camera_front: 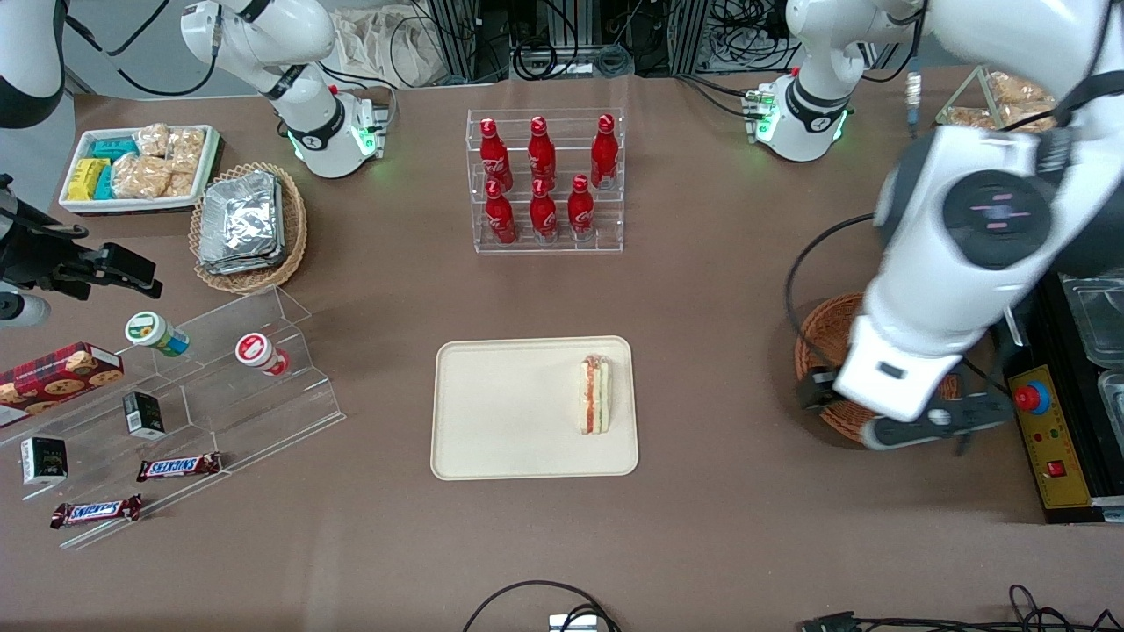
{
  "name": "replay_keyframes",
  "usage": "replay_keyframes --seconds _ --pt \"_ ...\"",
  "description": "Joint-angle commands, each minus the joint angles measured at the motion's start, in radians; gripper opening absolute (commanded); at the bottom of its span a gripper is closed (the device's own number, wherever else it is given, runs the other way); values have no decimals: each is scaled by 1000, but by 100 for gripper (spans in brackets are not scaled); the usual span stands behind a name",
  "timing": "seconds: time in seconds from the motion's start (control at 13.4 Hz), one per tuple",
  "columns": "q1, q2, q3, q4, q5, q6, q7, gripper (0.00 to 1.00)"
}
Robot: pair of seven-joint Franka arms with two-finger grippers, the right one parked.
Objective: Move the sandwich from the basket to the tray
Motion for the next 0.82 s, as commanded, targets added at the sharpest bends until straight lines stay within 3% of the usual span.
replay_keyframes --seconds 0.0,0.22,0.45,0.75 --pt "80 -69 -8 -32 -73 -47 107 100" --pt "114 -79 -8 -32 -96 -59 154 100" --pt "114 -138 11 -120 -125 -27 172 100" --pt "97 -268 173 -270 -241 45 339 100"
